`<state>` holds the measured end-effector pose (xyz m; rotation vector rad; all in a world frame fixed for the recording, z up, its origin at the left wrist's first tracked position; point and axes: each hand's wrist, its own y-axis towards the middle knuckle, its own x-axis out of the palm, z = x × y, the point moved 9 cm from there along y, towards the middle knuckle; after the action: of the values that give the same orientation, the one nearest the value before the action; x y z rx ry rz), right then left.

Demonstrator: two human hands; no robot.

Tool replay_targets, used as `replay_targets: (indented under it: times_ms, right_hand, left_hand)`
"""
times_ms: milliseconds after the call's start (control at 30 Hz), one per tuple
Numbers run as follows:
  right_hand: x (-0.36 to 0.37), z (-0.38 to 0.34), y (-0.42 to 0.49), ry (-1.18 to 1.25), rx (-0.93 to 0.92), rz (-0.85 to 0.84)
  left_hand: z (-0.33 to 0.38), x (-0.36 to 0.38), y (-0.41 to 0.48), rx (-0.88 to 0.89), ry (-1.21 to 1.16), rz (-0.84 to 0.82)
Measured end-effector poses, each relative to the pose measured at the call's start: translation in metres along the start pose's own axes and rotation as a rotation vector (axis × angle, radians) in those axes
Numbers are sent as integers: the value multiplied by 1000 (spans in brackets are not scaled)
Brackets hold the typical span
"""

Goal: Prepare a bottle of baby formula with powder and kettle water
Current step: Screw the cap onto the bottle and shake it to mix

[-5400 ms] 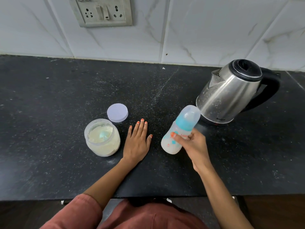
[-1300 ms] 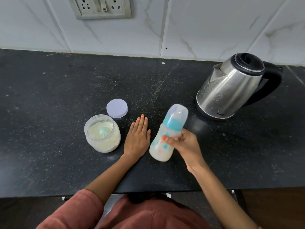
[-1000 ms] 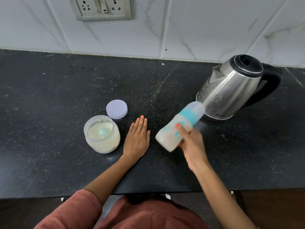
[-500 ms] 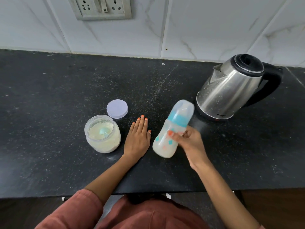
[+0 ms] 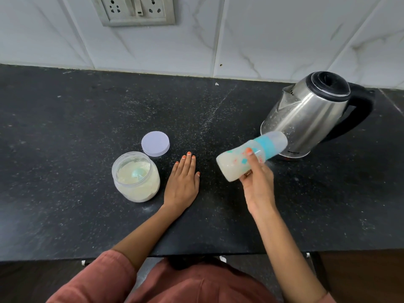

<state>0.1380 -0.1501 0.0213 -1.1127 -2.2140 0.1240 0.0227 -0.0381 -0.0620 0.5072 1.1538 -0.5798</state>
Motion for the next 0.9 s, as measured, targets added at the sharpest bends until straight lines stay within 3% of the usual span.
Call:
replay_targets:
  times_ms: [67, 200, 267, 400, 467, 600, 667, 800, 900]
  right_hand:
    - [3, 2, -2, -69, -15, -34]
    - [11, 24, -20, -497, 65, -248]
    - [8, 19, -15, -412, 51, -203]
    - [-5, 7, 0, -18, 21, 29]
    - [-1, 12, -4, -99, 25, -13]
    - [3, 38, -24, -523, 119, -215]
    - [1, 30, -19, -438, 89, -176]
    - [-7, 6, -3, -16, 19, 38]
    - [6, 12, -13, -212, 42, -89]
  left_hand:
    - [1, -1, 0, 3, -1, 4]
    - [1, 1, 0, 17, 1, -16]
    - [0, 1, 1, 4, -8, -8]
    - [-1, 2, 0, -4, 0, 1]
    - [-2, 2, 0, -6, -6, 4]
    - [0, 1, 1, 8, 0, -6]
    - [0, 1, 1, 2, -6, 3]
    - [-1, 3, 0, -1, 8, 5]
    - [0, 0, 0, 5, -3, 19]
